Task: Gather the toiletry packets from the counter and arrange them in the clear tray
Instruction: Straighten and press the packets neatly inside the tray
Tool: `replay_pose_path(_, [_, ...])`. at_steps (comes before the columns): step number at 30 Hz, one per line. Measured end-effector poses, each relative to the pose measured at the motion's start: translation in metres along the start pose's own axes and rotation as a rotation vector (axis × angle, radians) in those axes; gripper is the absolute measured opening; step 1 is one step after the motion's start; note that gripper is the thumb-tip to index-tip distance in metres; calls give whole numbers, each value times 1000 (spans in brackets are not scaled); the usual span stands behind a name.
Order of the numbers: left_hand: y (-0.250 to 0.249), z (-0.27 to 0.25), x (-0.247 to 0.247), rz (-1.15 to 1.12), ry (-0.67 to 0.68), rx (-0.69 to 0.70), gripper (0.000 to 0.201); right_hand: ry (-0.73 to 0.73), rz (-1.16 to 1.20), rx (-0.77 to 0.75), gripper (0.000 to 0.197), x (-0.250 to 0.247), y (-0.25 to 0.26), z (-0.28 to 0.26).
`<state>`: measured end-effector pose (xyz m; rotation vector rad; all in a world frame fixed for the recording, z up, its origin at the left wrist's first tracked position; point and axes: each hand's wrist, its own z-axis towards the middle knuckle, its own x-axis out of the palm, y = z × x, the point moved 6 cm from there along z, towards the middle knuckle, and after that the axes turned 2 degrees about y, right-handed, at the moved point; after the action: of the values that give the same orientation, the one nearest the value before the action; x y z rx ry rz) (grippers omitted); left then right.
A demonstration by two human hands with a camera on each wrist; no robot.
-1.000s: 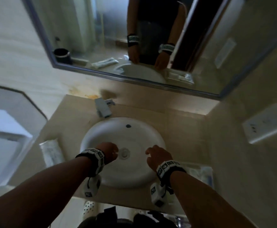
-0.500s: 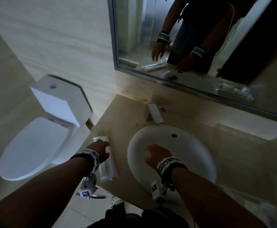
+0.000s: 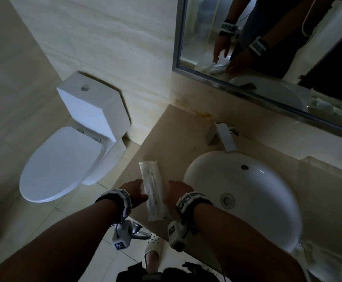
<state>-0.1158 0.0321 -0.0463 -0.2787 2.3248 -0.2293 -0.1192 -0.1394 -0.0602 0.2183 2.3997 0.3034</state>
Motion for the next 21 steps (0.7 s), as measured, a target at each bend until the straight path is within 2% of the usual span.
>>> replay_pose_path(4, [-3, 4, 5, -43, 36, 12, 82, 6, 43, 52, 62, 6, 4, 17])
replay_pose_path(8, [-6, 8, 2, -157, 51, -27, 79, -3, 142, 17, 54, 9, 7, 36])
replay_pose_path(13, [-23, 5, 6, -651, 147, -64, 59, 36, 301, -2, 35, 15, 24, 35])
replay_pose_path(18, [-33, 3, 11, -746, 215, -40, 62, -11, 412, 17, 34, 18, 21, 31])
replay_pose_path(21, [-35, 2, 12, -715, 239, -23, 55, -41, 435, 8, 30, 18, 15, 36])
